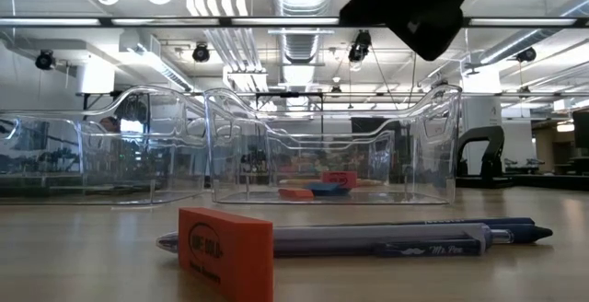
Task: Sort crayons/erasers/pens/pencils in bins
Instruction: Put the white pen into the bottom left transparent bin
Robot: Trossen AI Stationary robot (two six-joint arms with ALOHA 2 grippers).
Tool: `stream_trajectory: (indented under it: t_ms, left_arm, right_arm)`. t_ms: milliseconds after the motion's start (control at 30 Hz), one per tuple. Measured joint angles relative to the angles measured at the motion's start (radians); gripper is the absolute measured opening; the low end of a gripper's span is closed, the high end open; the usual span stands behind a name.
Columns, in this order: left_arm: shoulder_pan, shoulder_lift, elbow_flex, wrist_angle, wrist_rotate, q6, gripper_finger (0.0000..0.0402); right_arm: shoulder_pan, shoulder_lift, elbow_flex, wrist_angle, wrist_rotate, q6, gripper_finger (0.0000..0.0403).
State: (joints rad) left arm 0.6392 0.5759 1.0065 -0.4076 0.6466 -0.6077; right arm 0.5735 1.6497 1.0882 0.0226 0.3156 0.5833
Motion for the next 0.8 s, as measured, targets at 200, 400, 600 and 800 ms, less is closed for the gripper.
stream_trajectory:
  t_ms: [200, 400, 600, 800]
  left_arm:
    - [-0.001, -0.034, -0.032, 0.008, -0.003, -0.041, 0.0133]
    - [0.0, -0.061, -0.093, 0.007, -0.019, -0.045, 0.0133]
    - [-0.001, -0.057, -0.118, 0.019, -0.013, -0.046, 0.0133]
    - [0.0, -0.046, -0.136, 0.071, 0.001, -0.041, 0.0133]
  right_arm:
    - [0.002, 0.086, 0.095, -0.02, -0.029, -0.058, 0.0093]
    - [0.003, 0.163, 0.187, -0.137, -0.031, -0.124, 0.0093]
    - [0.002, 0.207, 0.228, -0.211, -0.054, -0.122, 0.0093]
    - [0.003, 0.264, 0.269, -0.206, -0.097, -0.049, 0.0093]
